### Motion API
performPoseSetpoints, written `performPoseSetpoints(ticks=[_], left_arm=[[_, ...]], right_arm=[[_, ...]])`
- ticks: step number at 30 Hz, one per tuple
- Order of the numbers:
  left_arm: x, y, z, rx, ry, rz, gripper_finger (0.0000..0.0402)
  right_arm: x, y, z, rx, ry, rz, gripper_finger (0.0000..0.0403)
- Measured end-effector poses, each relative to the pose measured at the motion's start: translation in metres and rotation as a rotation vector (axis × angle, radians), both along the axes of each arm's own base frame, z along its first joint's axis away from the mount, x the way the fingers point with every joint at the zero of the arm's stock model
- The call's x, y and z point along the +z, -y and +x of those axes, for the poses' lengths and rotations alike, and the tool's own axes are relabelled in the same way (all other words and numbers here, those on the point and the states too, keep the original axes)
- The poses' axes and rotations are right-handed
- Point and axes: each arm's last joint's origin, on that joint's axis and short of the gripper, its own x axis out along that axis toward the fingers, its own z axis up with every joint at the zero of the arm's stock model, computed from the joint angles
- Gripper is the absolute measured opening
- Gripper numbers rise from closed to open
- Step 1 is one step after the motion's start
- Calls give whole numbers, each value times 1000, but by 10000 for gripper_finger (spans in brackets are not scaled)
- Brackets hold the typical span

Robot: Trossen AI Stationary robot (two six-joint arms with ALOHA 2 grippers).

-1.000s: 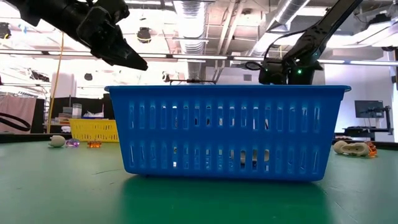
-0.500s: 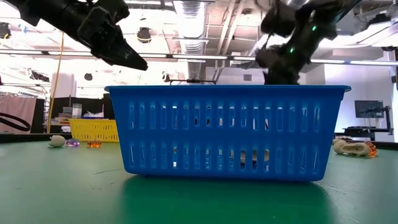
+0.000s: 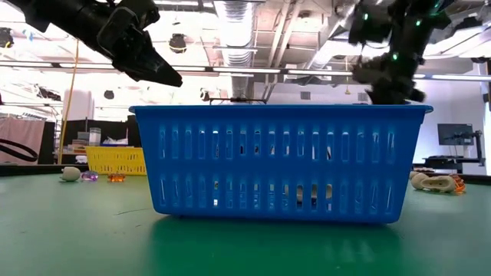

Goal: Sort Halloween decoration
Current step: Put the white skull toy into the blue basket

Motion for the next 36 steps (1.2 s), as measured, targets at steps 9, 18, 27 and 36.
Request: performPoseSetpoints(ticks=[9, 18, 27, 36], left_arm=[[3, 0, 1, -3, 34, -5, 149], [3, 0, 1, -8, 29, 12, 149], [3, 0, 1, -13, 30, 9, 149], [3, 0, 1, -14, 30, 7, 149]], right_arm=[[-29, 76, -35, -279, -228, 81, 79], [-37, 114, -42, -322, -299, 163, 158], [-44, 142, -33, -347, -426, 269, 224], [-49, 163, -16, -283, -690, 303, 224]])
